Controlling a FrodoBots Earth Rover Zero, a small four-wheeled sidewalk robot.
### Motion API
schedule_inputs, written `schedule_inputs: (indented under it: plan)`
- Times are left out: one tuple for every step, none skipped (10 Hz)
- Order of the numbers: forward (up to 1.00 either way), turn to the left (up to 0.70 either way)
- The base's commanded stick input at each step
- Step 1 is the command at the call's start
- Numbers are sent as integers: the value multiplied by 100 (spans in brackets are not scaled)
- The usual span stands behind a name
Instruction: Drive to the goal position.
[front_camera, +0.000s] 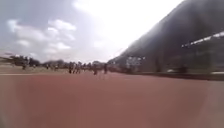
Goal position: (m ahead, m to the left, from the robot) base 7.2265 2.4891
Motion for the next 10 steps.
schedule_inputs:
  plan:
    - [70, -6]
    - [70, -1]
    - [70, 0]
    - [70, 0]
    - [70, 0]
    - [70, 0]
    - [70, 0]
    - [70, 0]
    - [70, 0]
    - [70, 0]
